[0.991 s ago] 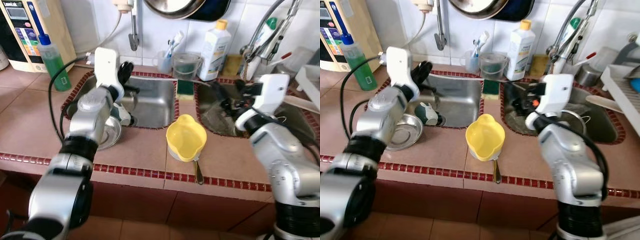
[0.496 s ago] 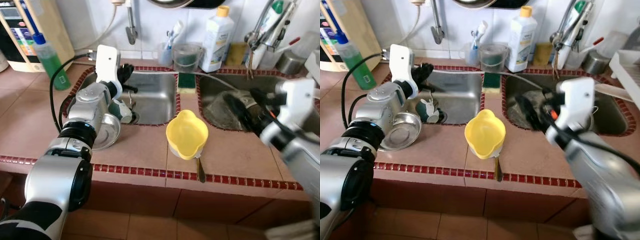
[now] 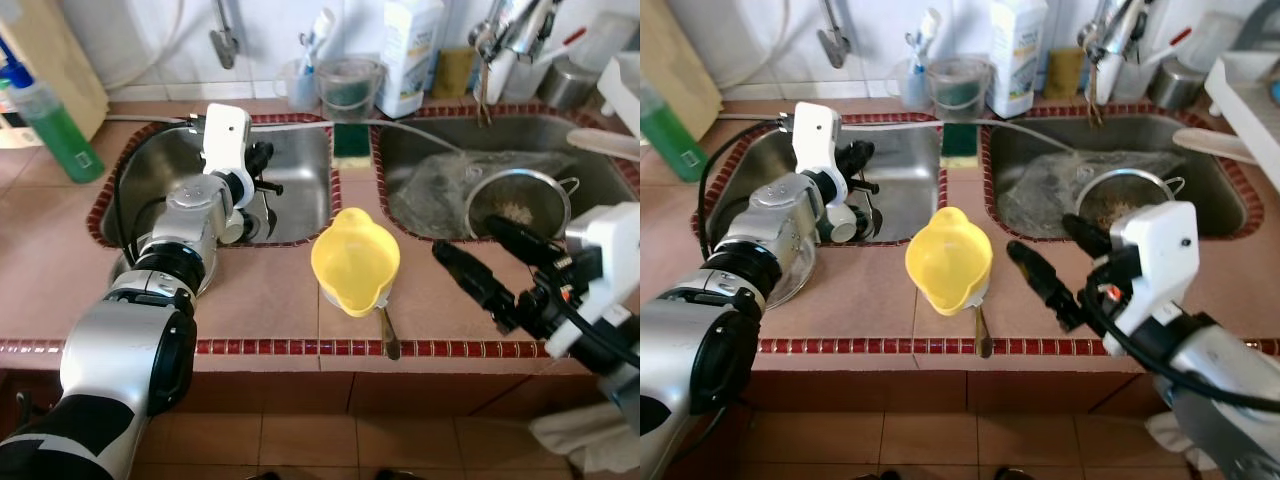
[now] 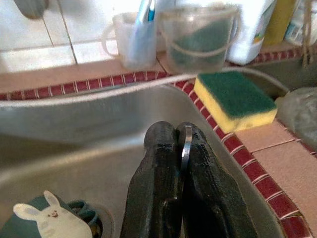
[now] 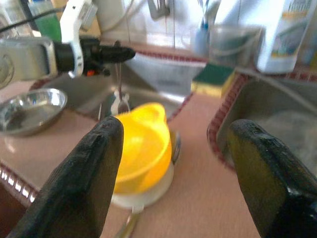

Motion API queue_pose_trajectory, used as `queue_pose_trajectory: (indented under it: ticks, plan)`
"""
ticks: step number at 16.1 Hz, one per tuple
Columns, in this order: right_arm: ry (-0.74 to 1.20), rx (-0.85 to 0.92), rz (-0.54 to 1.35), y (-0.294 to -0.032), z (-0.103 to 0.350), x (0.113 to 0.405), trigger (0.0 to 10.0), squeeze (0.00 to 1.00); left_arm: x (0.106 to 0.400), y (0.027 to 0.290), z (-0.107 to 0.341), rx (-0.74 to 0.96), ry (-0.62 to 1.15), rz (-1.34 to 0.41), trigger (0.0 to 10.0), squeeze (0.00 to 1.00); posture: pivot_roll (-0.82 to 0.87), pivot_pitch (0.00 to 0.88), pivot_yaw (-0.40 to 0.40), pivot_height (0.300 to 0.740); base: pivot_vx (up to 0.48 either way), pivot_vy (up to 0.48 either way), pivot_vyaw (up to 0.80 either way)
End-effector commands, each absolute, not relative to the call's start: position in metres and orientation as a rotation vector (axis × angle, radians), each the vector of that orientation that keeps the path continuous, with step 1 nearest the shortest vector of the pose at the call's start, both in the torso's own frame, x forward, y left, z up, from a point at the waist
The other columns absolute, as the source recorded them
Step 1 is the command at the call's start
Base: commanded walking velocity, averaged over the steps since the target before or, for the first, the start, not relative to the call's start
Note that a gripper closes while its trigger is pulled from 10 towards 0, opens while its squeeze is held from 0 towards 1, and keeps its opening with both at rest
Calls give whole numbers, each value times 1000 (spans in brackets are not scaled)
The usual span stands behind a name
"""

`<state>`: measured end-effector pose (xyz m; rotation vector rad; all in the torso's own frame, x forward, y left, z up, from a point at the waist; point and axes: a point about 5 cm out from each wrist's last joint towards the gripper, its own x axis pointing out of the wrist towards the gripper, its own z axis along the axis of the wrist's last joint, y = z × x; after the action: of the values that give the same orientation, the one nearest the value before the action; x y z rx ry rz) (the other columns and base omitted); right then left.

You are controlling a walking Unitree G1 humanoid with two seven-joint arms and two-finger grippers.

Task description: Kitchen organization

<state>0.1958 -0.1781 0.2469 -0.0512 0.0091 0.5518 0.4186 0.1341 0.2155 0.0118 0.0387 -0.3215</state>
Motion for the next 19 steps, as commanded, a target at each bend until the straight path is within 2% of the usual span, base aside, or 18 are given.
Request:
queue_pose_trajectory:
  ticks: [1,6,12,13,19]
  plan:
    - [16,-64,584,-175,249,186,10000,0,420,138,219,12,32,-294,10000,0,-341,217,114,740,0,0,0]
    - [36,-41,645,-172,249,170,10000,0,420,145,216,8,59,-235,10000,0,-353,231,127,740,0,0,0]
    - [46,-31,639,-172,250,168,10000,0,419,152,209,-92,101,-201,10000,0,-347,241,128,740,0,0,0]
    - [47,-31,639,-172,250,168,10000,0,419,153,209,-115,100,-198,10000,1000,-347,241,128,740,0,0,0]
    - [51,-22,634,-172,252,171,10000,0,420,158,212,-123,102,-191,10000,1000,-331,261,127,740,0,0,0]
